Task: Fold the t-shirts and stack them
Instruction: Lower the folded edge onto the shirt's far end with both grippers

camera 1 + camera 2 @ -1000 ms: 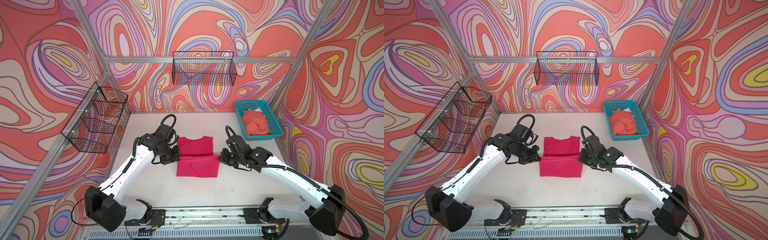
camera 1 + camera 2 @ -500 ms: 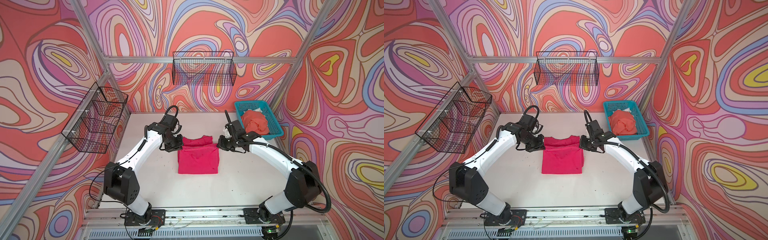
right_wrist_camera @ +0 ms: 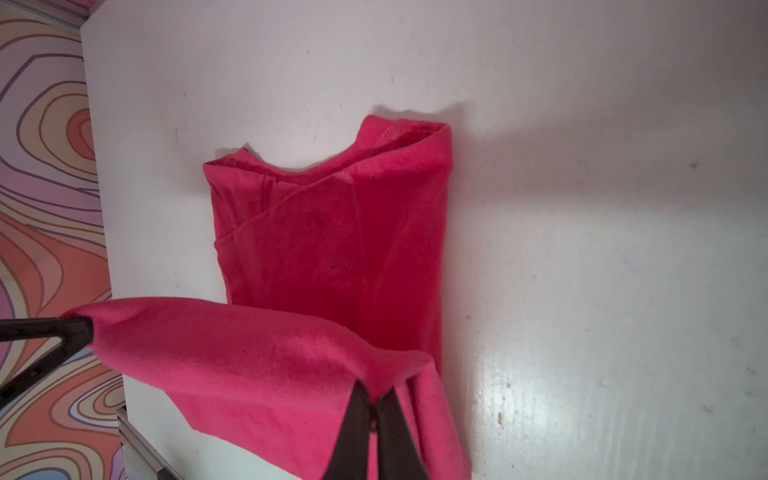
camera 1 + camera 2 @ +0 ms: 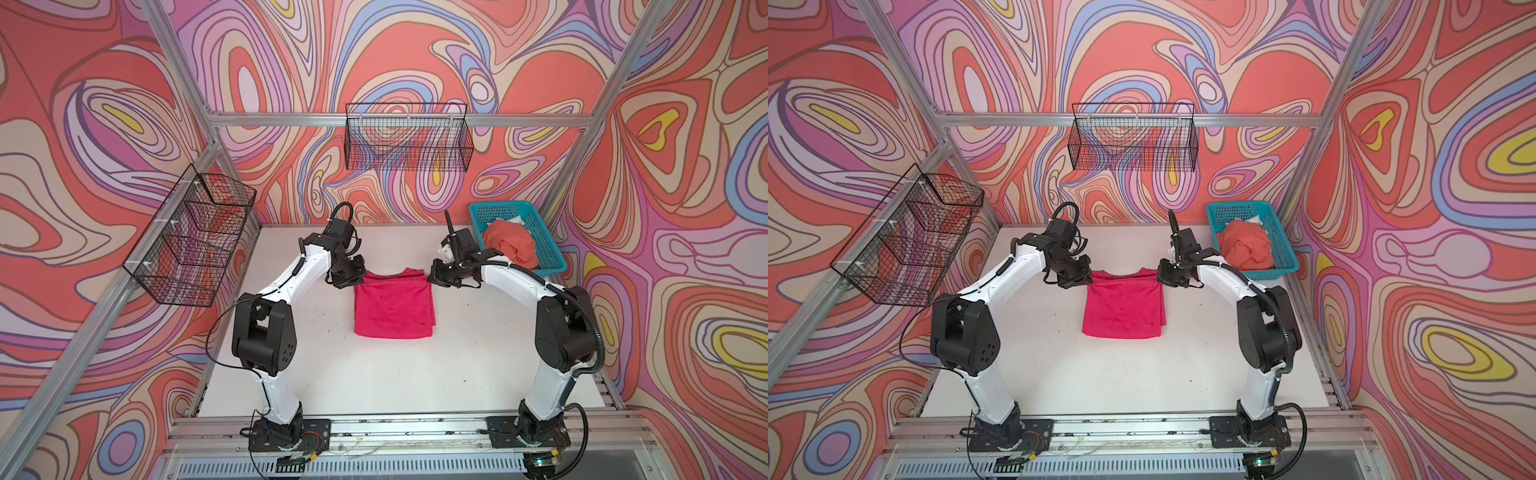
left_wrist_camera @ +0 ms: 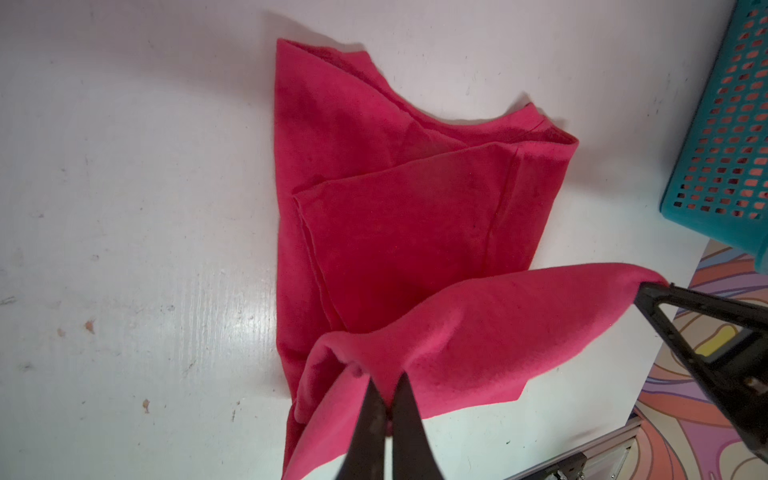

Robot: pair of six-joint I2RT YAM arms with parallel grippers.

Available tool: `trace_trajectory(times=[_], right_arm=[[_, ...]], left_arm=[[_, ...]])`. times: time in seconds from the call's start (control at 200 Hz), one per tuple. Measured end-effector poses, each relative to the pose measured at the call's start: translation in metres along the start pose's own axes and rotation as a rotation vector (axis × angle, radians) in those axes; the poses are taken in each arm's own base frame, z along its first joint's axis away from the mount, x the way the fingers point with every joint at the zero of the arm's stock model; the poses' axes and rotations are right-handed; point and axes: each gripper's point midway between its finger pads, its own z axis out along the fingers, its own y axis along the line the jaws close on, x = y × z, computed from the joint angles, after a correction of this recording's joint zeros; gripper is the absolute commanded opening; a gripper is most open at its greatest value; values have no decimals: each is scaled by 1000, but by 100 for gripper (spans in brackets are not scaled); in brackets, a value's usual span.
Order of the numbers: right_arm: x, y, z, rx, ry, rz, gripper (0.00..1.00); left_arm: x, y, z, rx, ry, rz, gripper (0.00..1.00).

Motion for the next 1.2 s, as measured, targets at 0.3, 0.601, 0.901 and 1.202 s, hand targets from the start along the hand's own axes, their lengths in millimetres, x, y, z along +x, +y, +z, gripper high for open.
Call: trace_trajectory(times=[0.3,0.601,0.901,1.202], right_arm=[[-18,-3,34,-22,6,-8,0],[-21,-2,38,-33,9,-7,0],[-44,19,22,-78,-39,-32,0],[-66,42,4,-116,-87,-74,0]], left_arm=[[-24,14,33,-15,5,-30,0],[-30,16,34,-7,-7,-37,0],[-29,5,1,32,-68,-16,0],[-35,4,-3,41,-91,-29,0]])
